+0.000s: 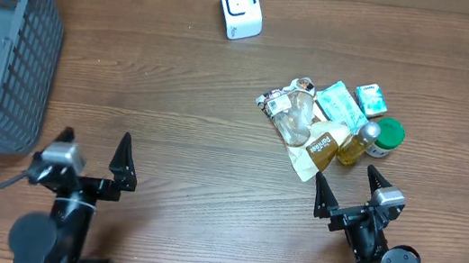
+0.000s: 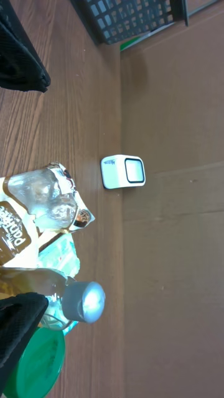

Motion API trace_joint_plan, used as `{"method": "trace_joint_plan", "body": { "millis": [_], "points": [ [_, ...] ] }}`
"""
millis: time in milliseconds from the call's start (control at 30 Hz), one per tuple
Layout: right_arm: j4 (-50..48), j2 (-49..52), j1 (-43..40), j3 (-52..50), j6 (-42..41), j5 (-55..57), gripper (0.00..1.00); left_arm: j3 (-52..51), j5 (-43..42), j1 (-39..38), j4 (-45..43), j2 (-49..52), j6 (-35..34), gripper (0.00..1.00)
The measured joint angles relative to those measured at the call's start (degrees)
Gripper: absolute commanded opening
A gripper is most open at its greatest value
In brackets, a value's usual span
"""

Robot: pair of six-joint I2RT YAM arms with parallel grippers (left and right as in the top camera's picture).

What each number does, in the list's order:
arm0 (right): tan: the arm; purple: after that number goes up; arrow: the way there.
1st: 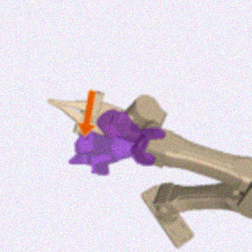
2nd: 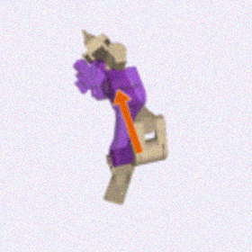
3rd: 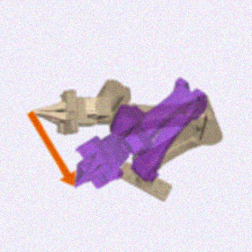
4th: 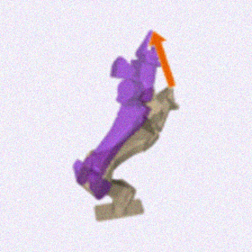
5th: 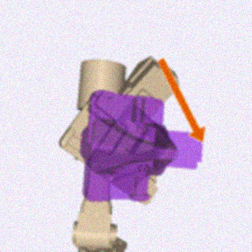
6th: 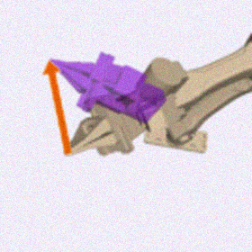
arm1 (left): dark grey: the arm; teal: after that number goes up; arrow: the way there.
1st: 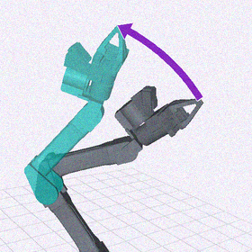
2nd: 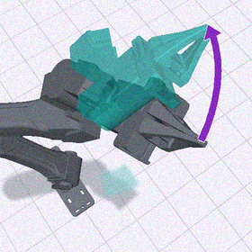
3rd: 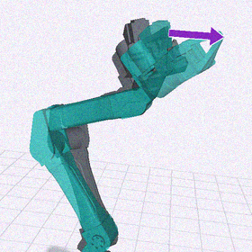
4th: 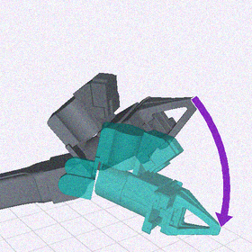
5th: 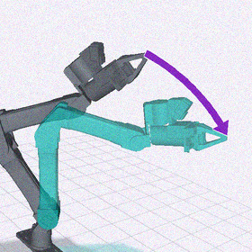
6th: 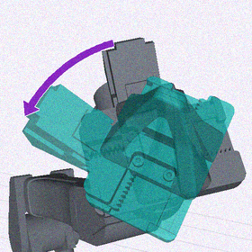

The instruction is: Scan the item barcode

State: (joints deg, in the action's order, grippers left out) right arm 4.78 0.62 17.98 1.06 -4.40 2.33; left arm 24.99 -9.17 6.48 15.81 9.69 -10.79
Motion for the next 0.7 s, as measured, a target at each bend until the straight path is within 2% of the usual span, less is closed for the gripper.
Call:
{"method": "trace_joint_plan", "body": {
  "millis": [267, 533, 700],
  "points": [
    [-0.02, 0.0, 0.0, 0.0, -0.07, 0.0, 1.0, 0.0, 0.0, -1.97, -8.76, -8.37, 0.7, 1.0],
    [0.0, 0.0, 0.0, 0.0, 0.0, 0.0, 1.0, -0.13, 0.04, -4.26, -18.25, -8.79, 0.76, 1.0],
    [0.02, 0.0, 0.0, 0.0, -0.02, 0.0, 1.0, -2.8, 0.07, -4.63, -29.18, -8.81, 0.87, 1.0]
  ]
}}
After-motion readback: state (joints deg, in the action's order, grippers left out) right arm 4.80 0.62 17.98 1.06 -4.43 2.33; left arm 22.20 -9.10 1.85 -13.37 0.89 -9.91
